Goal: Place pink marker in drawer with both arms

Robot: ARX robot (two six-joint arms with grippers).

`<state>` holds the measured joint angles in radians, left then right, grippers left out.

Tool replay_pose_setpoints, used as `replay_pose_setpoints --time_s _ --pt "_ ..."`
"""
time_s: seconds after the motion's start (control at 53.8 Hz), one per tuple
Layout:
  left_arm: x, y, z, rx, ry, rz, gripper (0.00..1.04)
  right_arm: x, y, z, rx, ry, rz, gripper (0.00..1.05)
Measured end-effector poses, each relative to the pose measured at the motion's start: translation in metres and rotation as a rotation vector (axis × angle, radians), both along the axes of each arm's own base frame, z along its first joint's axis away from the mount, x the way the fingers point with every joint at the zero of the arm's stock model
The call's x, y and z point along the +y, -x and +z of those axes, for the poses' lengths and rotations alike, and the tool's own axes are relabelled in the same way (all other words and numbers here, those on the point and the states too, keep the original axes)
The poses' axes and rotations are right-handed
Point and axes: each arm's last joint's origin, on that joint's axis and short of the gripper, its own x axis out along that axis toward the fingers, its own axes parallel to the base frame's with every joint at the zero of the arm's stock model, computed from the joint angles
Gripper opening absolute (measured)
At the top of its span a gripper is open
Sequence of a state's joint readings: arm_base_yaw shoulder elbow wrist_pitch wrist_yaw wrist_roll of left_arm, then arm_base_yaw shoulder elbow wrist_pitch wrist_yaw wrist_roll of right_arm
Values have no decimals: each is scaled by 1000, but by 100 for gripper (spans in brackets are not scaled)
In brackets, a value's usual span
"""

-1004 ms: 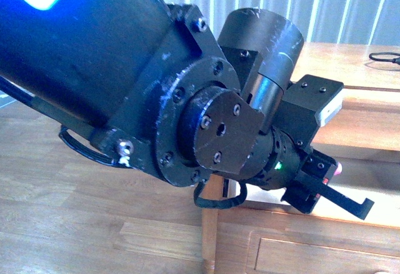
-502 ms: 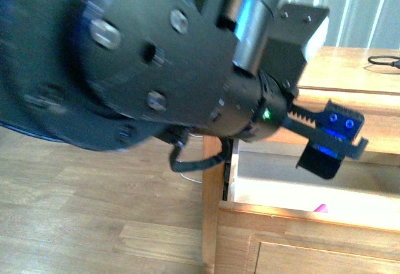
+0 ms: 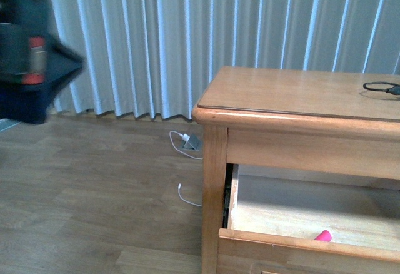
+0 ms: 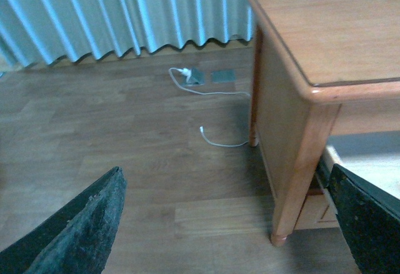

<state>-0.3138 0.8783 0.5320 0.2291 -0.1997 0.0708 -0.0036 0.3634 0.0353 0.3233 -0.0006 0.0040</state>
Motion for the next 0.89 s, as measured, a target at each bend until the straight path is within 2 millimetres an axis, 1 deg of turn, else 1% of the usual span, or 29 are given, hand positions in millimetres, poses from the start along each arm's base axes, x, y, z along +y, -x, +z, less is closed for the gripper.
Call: replay_pose_setpoints --time_s 0.167,0.279,0.372,0.539,0.595,0.688,0.707,0.874,0.893 --pt "34 44 -18 21 46 127 99 0 0 0 0 0 0 96" --pt "54 67 -31 9 114 205 99 0 0 0 0 0 0 96" --pt "61 72 -37 -5 136 271 99 0 0 0 0 0 0 96" --pt "61 72 -38 -2 141 262 99 0 0 0 0 0 0 96" --pt "59 73 -40 -53 135 195 91 0 0 0 0 0 0 96" --pt "55 75 -49 -107 123 115 73 0 0 0 0 0 0 96" --pt "55 75 -50 -107 121 114 71 0 0 0 0 0 0 96" --pt "56 78 -67 -98 111 119 39 0 0 0 0 0 0 96" --pt "56 78 -68 -99 111 119 38 0 0 0 0 0 0 96"
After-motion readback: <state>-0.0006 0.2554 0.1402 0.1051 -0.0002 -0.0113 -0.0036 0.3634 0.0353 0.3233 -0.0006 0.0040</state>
